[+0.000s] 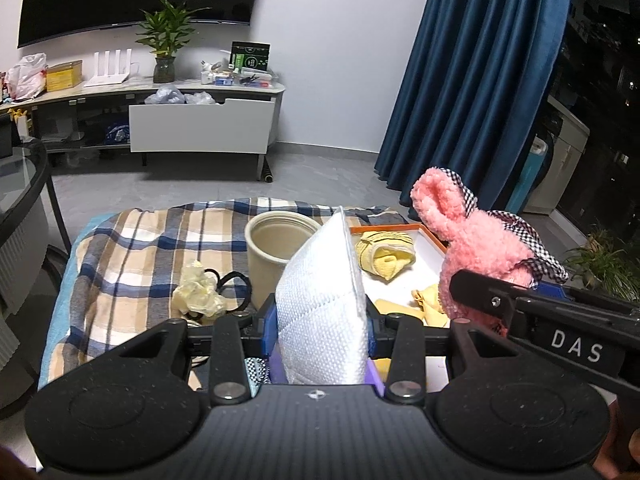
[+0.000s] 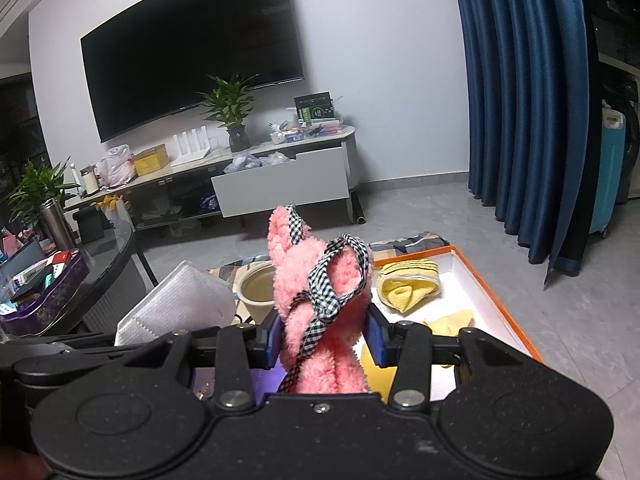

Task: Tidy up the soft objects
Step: 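Carry the face mask and pink bunny in both grippers over the white box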

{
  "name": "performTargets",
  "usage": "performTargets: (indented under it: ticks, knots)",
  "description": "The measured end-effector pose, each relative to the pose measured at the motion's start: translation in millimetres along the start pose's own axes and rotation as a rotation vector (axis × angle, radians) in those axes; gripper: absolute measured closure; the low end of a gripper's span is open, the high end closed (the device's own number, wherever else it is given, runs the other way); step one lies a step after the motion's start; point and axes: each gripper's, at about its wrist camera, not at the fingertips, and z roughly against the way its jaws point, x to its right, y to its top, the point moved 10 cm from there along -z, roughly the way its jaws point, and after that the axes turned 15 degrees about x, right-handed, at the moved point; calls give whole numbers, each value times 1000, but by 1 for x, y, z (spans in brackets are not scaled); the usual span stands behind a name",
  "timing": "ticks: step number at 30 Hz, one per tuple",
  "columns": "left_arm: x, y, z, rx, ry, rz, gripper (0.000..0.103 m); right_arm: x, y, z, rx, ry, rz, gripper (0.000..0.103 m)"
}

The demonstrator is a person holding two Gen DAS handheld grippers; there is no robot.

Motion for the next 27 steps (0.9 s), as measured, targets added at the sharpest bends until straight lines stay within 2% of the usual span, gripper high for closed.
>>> performTargets:
  ticks: [27]
  knots:
    - [42,-6,-19,-33,-90,-40,63,44,0,4,9,-90,-34,51]
